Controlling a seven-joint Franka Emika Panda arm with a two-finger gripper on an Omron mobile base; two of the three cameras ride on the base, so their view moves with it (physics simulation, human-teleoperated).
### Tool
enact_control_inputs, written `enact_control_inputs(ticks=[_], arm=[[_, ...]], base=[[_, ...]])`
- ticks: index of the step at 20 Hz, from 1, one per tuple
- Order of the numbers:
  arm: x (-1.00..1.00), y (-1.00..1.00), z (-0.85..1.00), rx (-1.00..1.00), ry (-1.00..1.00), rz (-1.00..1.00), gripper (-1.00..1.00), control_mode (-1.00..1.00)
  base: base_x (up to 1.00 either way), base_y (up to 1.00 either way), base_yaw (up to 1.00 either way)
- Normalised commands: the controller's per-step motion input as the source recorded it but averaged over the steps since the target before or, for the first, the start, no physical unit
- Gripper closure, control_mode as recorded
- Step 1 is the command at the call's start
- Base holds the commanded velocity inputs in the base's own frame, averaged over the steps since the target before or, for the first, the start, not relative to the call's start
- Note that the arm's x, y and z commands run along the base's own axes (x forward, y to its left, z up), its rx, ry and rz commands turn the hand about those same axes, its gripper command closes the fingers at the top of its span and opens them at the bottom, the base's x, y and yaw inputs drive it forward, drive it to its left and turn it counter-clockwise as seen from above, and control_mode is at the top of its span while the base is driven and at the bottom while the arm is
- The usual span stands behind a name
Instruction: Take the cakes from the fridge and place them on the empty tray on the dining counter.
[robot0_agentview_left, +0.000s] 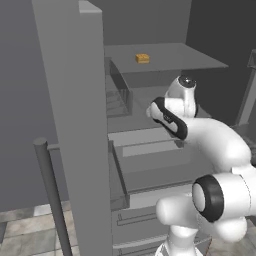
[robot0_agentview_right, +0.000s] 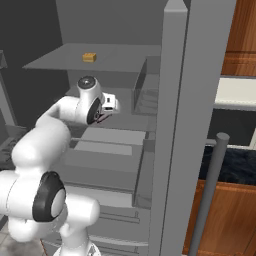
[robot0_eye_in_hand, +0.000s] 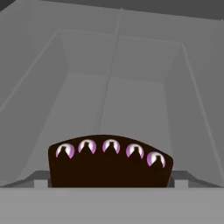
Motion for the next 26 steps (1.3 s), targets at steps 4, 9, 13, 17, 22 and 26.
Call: enact_control_inputs(ticks=[4,9,13,17,22,26], arm=[[-1.00,-0.09,0.26,0.00,-0.04,0.11,1.00,-1.00],[-1.00,-0.01,0.26,0.00,-0.15,0.07,1.00,-1.00],[-1.00,0.00,0.29,0.00,-0.16,0.04,1.00,-1.00],[-1.00,0.00,0.21,0.00,-0.11,0.00,1.00,-1.00],[-1.00,0.00,0.20,0.00,-0.05,0.00,1.00,-1.00],[-0.98,0.00,0.19,0.00,-0.02,0.00,1.00,-1.00]], base=[[0.00,0.00,0.00],[0.00,0.00,0.00],[0.00,0.00,0.00],[0.00,0.00,0.00],[0.00,0.00,0.00],[0.00,0.00,0.00]])
